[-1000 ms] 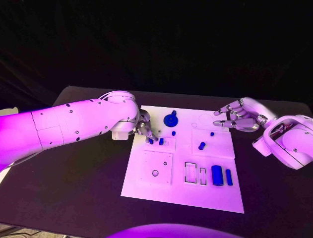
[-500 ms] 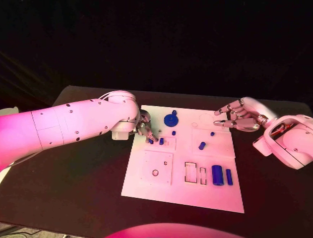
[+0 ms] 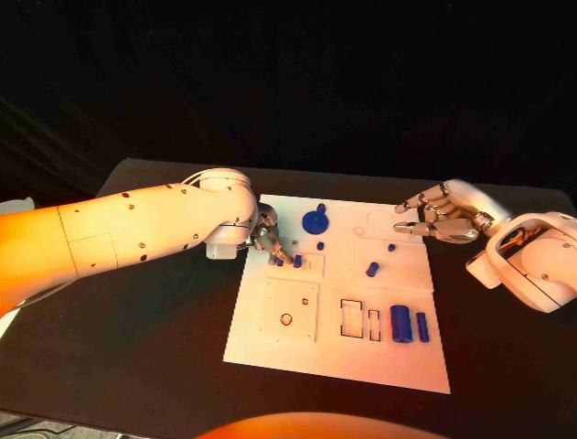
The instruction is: Assemble the parts on the task board
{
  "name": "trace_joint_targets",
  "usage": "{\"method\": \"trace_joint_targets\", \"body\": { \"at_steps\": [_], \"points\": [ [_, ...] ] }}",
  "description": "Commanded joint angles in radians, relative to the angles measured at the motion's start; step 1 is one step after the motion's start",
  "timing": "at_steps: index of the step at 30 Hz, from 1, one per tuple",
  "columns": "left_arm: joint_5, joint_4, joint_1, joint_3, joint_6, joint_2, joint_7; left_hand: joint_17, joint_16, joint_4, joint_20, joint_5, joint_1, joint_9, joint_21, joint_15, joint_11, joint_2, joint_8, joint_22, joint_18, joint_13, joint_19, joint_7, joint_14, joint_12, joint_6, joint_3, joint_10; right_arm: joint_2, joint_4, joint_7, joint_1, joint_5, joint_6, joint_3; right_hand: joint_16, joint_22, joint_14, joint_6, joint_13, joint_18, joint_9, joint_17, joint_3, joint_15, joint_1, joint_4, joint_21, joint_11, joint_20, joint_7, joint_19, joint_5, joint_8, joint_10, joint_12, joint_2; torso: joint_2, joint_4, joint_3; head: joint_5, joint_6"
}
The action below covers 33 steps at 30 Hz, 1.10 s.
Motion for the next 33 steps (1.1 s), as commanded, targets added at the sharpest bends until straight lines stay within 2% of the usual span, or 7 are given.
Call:
{"method": "trace_joint_targets", "body": {
  "at_steps": [1, 12, 18, 20, 23, 28, 33],
  "points": [
    [0.012, -0.001, -0.014, -0.010, 0.048, 0.001, -0.055, 0.263, 0.003, 0.000, -0.006, 0.004, -0.010, -0.002, 0.005, -0.007, 0.000, 0.001, 0.001, 0.192, -0.010, 0.002, 0.068, 0.000, 0.102, 0.002, 0.006, -0.016, 0.008, 0.000, 0.002, 0.002, -0.001, -0.006, 0.009, 0.000, -0.003, 0.016, 0.084, 0.004, -0.001, 0.009, 0.001, 0.182, -0.006, -0.006, 0.001, 0.002, -0.005, 0.000, 0.001, -0.001, -0.006, 0.005, 0.004, -0.006, -0.004, 0.005, 0.000, -0.0003, -0.0002, -0.001, 0.000],
    [0.012, 0.005, -0.014, -0.008, 0.021, -0.006, -0.053, 0.263, 0.003, 0.002, -0.007, 0.005, -0.024, -0.008, 0.001, -0.008, -0.001, 0.009, 0.002, 0.189, -0.009, -0.001, 0.066, 0.000, 0.102, -0.002, 0.006, -0.101, 0.006, 0.000, 0.001, 0.003, -0.001, -0.006, 0.009, 0.000, -0.003, 0.016, 0.084, 0.004, -0.001, 0.009, 0.001, 0.182, -0.006, -0.006, 0.001, 0.002, -0.005, 0.000, 0.001, -0.001, -0.006, 0.005, 0.004, -0.006, -0.004, 0.005, 0.001, -0.0004, -0.0007, -0.002, 0.002],
    [0.081, 0.025, -0.014, -0.004, -0.096, -0.030, -0.035, 0.263, 0.003, 0.004, -0.005, 0.010, -0.019, -0.014, -0.050, -0.005, 0.007, 0.024, -0.006, 0.139, 0.006, -0.074, 0.039, 0.010, 0.102, -0.066, -0.027, -0.142, -0.038, 0.002, -0.001, 0.003, -0.001, -0.008, 0.010, 0.000, -0.003, 0.016, 0.084, 0.004, -0.001, 0.009, 0.001, 0.182, -0.006, -0.006, 0.001, 0.002, -0.005, 0.000, 0.001, -0.001, -0.006, 0.005, 0.004, -0.006, -0.004, 0.005, 0.000, 0.0000, -0.0005, -0.004, 0.002],
    [0.149, 0.028, -0.013, -0.003, -0.149, -0.040, -0.014, 0.263, 0.003, 0.003, 0.000, 0.011, 0.006, -0.021, -0.104, 0.002, 0.018, 0.027, -0.018, 0.088, 0.021, -0.159, 0.010, 0.022, 0.102, -0.144, -0.062, -0.122, -0.096, 0.004, -0.002, 0.003, -0.001, -0.008, 0.010, 0.000, -0.003, 0.016, 0.084, 0.004, -0.001, 0.009, 0.001, 0.182, -0.006, -0.006, 0.001, 0.002, -0.005, 0.000, 0.001, -0.001, -0.006, 0.005, 0.004, -0.006, -0.004, 0.005, -0.001, 0.0005, 0.0001, -0.004, 0.001],
    [0.240, 0.030, -0.013, -0.002, -0.216, -0.050, 0.027, 0.263, 0.003, 0.002, 0.014, 0.010, 0.016, -0.040, -0.175, 0.019, 0.040, 0.018, -0.042, 0.023, 0.038, -0.382, -0.025, 0.048, 0.102, -0.354, -0.115, -0.093, -0.249, 0.007, -0.005, 0.004, -0.001, -0.009, 0.010, 0.000, -0.004, 0.015, 0.084, 0.004, -0.002, 0.009, 0.001, 0.181, -0.008, -0.006, 0.000, 0.002, -0.006, 0.000, 0.001, -0.001, -0.007, 0.005, 0.003, -0.007, -0.005, 0.005, -0.001, 0.0013, 0.0005, -0.004, 0.002],
    [0.313, 0.033, -0.012, -0.002, -0.296, -0.059, 0.096, 0.227, -0.026, 0.003, 0.030, 0.010, 0.015, -0.062, -0.244, 0.035, 0.060, 0.002, -0.057, -0.037, 0.053, -0.473, -0.054, 0.069, 0.089, -0.437, -0.153, -0.089, -0.318, 0.011, -0.009, 0.004, -0.001, -0.009, 0.011, 0.000, -0.004, 0.015, 0.084, 0.004, -0.002, 0.009, 0.001, 0.181, -0.008, -0.006, 0.000, 0.002, -0.006, 0.000, 0.001, -0.001, -0.007, 0.005, 0.003, -0.007, -0.005, 0.005, 0.000, 0.0011, -0.0010, -0.005, 0.003],
    [0.383, 0.029, -0.012, -0.002, -0.371, -0.068, 0.207, -0.007, -0.240, 0.004, 0.062, 0.010, -0.002, -0.101, -0.584, 0.070, 0.099, -0.009, -0.084, -0.329, 0.118, -0.525, -0.220, 0.109, -0.018, -0.495, -0.238, -0.147, -0.420, 0.015, -0.013, 0.005, -0.003, -0.004, 0.011, 0.000, -0.004, 0.015, 0.084, 0.004, -0.002, 0.009, 0.001, 0.181, -0.008, -0.006, 0.000, 0.002, -0.006, 0.000, 0.001, -0.001, -0.007, 0.005, 0.003, -0.007, -0.005, 0.005, 0.000, -0.0011, 0.0001, -0.004, 0.008]
  ]
}}
